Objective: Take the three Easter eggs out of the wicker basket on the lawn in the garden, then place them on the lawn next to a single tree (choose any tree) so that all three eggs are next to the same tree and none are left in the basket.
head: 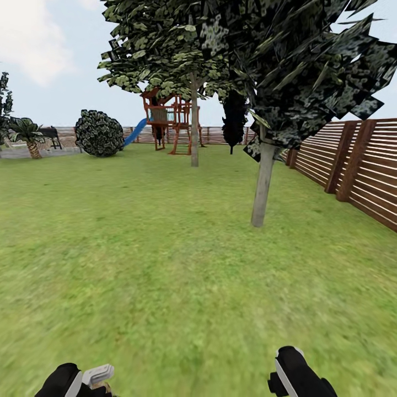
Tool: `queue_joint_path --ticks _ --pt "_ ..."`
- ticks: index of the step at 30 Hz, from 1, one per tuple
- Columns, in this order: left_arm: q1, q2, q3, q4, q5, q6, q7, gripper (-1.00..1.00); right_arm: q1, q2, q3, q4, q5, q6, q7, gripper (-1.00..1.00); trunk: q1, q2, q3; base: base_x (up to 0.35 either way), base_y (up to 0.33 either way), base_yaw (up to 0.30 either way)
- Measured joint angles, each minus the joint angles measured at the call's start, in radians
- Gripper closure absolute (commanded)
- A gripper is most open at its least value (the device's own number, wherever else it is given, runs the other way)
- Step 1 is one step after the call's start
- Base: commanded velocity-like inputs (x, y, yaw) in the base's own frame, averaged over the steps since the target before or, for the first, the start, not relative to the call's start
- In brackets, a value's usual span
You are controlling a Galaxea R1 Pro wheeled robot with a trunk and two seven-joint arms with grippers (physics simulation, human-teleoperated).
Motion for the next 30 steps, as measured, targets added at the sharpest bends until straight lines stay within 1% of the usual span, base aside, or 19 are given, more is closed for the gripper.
queue_joint_path --ticks 5,14,15,17,19,20,21,22,23,25,30 --pt "0.000 0.000 0.000 0.000 0.000 0.000 0.000 -1.00 0.000 0.000 0.000 0.002 0.000 0.000 0.000 -1.00 0.019 -0.035 -0.016 0.000 0.000 0.000" --pt "0.000 0.002 0.003 -0.001 -0.003 0.001 -0.004 -1.00 0.000 0.000 -0.001 0.002 0.000 -0.002 0.000 -1.00 0.019 -0.035 -0.016 0.000 0.000 0.000" --pt "0.000 0.007 0.005 -0.002 -0.004 0.002 -0.007 -1.00 0.000 -0.001 -0.001 0.002 0.000 -0.002 0.000 -1.00 0.019 -0.035 -0.016 0.000 0.000 0.000" --pt "0.000 0.019 0.007 -0.008 -0.006 0.003 -0.010 -1.00 0.000 -0.003 -0.002 0.002 0.000 -0.001 0.000 -1.00 0.019 -0.035 -0.016 0.000 0.000 0.000" --pt "0.000 0.063 0.007 -0.010 -0.010 0.005 -0.011 -1.00 0.000 -0.005 -0.004 0.002 -0.001 0.000 0.000 -1.00 0.019 -0.035 -0.016 0.000 0.000 0.000" --pt "0.000 0.096 0.008 -0.010 -0.010 0.006 -0.013 -1.00 0.000 -0.007 -0.004 0.002 -0.001 0.000 0.001 -1.00 0.019 -0.035 -0.016 0.000 0.000 0.000" --pt "0.000 0.117 0.008 -0.010 -0.004 0.007 -0.013 -1.00 0.000 -0.008 -0.005 0.001 -0.001 0.000 0.001 -1.00 0.019 -0.035 -0.016 0.000 0.000 0.000" --pt "0.000 0.131 0.008 -0.010 0.000 0.007 -0.015 -1.00 0.000 -0.008 -0.006 0.001 -0.001 0.000 0.001 -1.00 0.019 -0.035 -0.016 0.008 -0.007 0.000" --pt "0.000 0.140 0.008 -0.009 0.003 0.007 -0.017 -1.00 0.000 -0.009 -0.006 0.001 -0.001 0.000 0.001 -1.00 0.019 -0.035 -0.016 0.062 -0.053 0.000" --pt "0.000 0.148 0.008 -0.005 0.007 0.006 -0.020 -1.00 0.000 -0.009 -0.007 0.001 -0.001 0.000 0.001 -1.00 0.019 -0.035 -0.016 0.171 -0.164 0.000" --pt "0.000 0.147 0.005 -0.001 0.008 0.003 -0.021 -1.00 0.000 -0.010 -0.008 0.001 -0.002 0.002 0.001 -1.00 0.019 -0.035 -0.016 0.225 -0.220 0.000"
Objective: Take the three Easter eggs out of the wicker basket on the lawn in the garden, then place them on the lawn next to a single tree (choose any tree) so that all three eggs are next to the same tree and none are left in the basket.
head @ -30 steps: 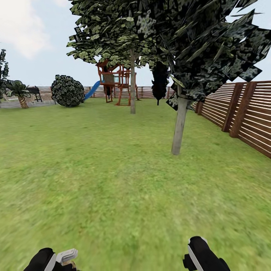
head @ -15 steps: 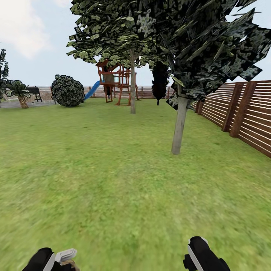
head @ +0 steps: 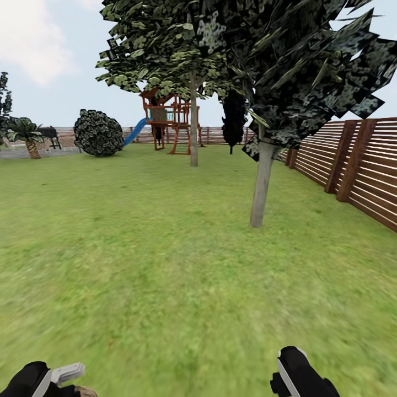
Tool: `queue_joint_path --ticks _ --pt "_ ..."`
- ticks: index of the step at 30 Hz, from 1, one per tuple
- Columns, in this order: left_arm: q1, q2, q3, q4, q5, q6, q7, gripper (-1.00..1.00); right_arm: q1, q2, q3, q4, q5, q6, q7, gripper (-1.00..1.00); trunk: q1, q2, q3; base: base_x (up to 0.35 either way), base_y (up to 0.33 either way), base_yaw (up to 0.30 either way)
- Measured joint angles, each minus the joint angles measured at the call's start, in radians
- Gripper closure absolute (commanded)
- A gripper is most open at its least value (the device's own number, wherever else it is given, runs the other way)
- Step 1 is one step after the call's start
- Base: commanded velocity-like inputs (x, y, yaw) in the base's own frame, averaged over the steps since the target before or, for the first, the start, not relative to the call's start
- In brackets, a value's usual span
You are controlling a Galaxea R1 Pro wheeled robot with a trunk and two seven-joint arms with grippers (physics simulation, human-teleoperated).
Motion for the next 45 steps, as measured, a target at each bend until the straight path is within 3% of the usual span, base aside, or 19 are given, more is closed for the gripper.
queue_joint_path --ticks 7,22,36,45 --pt "0.000 -0.010 -0.002 0.000 -0.001 -0.001 0.000 -1.00 0.000 -0.006 0.000 0.000 0.001 0.000 0.000 -1.00 0.000 0.000 0.000 0.216 -0.215 0.000" --pt "0.000 -0.015 0.003 0.000 -0.001 0.000 0.001 -1.00 0.000 -0.007 0.003 0.000 0.002 -0.002 -0.001 -1.00 0.000 0.000 0.000 0.011 -0.012 0.000" --pt "0.000 -0.017 -0.001 0.000 -0.001 0.000 0.001 -1.00 0.000 -0.007 0.003 0.000 0.001 -0.002 0.000 -1.00 0.054 -0.098 -0.044 0.000 0.000 0.000" --pt "0.000 -0.028 0.002 0.000 0.000 0.000 0.000 -1.00 -0.001 -0.007 0.003 0.000 0.001 -0.002 0.000 -1.00 0.054 -0.098 -0.044 0.000 0.000 0.000"
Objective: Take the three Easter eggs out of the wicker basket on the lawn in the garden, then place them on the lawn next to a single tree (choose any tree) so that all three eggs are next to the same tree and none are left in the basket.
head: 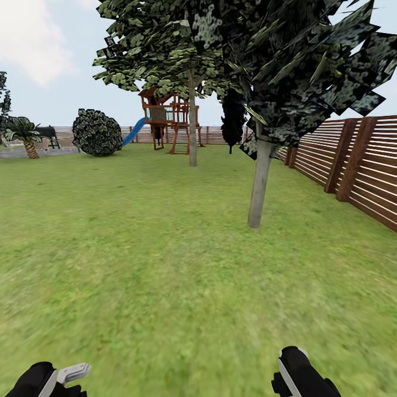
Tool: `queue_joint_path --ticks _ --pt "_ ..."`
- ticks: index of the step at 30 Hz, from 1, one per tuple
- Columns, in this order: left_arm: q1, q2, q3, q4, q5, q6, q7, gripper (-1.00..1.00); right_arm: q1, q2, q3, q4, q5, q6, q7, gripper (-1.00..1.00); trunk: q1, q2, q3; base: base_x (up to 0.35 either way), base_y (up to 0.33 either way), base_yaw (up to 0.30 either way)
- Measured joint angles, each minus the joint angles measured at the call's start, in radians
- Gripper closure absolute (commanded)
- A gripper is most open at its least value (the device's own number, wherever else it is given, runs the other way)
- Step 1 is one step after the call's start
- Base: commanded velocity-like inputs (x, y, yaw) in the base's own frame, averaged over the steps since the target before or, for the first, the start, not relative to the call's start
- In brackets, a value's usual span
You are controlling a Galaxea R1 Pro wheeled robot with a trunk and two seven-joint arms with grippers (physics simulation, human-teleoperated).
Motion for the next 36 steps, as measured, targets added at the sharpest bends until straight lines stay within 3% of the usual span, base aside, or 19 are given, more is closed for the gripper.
queue_joint_path --ticks 36 --pt "0.000 -0.026 -0.002 0.002 0.000 0.000 0.004 -1.00 0.000 0.001 0.001 0.001 0.000 0.000 0.000 -1.00 0.008 -0.014 -0.006 0.000 0.000 0.000"
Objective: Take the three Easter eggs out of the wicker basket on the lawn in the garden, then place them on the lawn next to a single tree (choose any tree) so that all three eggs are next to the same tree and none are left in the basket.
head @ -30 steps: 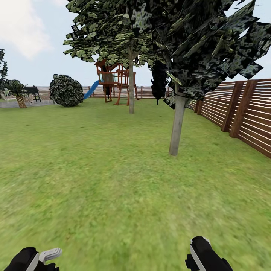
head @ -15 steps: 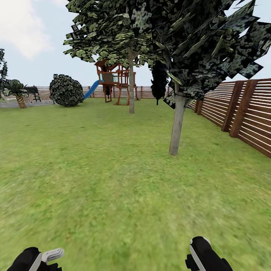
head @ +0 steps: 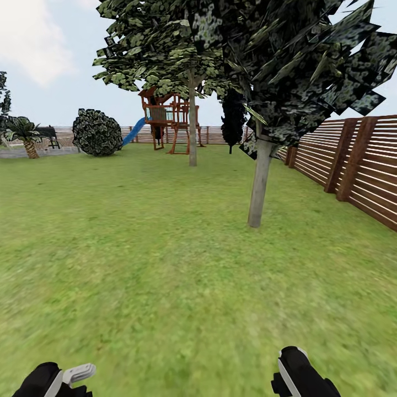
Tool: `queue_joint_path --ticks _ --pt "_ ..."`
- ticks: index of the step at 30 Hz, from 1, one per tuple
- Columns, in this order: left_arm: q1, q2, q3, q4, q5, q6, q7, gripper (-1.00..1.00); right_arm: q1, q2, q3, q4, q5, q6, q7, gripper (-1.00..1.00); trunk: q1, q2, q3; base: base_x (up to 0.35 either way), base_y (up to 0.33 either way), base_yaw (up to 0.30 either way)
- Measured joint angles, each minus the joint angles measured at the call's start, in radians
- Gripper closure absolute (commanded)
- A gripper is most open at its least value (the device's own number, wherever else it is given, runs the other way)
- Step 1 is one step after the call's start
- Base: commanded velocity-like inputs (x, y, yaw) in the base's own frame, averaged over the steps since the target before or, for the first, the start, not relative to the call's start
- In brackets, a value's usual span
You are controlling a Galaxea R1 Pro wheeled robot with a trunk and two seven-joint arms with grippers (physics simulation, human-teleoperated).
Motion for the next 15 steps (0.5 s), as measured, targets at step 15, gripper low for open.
queue_joint_path --ticks 15 --pt "0.000 -0.003 0.002 -0.001 -0.005 0.001 0.004 -1.00 0.000 0.000 0.000 0.000 0.000 0.000 0.000 -1.00 0.031 -0.056 -0.025 0.000 0.000 0.000"
